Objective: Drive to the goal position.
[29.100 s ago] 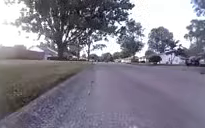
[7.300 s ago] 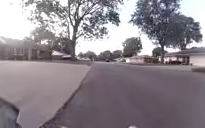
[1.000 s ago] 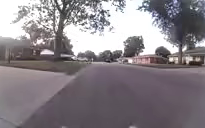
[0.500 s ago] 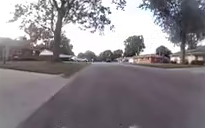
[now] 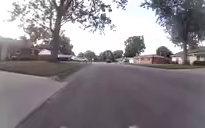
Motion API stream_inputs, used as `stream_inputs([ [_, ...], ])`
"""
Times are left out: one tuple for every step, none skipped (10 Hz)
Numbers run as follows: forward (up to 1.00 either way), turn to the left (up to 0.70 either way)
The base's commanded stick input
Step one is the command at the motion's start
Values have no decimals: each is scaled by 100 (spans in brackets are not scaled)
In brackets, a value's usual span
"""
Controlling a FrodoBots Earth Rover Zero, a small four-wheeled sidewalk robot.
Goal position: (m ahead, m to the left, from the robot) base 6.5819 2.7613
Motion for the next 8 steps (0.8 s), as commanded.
stream_inputs([
  [100,2],
  [100,2],
  [100,2],
  [100,2],
  [100,2],
  [100,2],
  [100,2],
  [100,2],
])
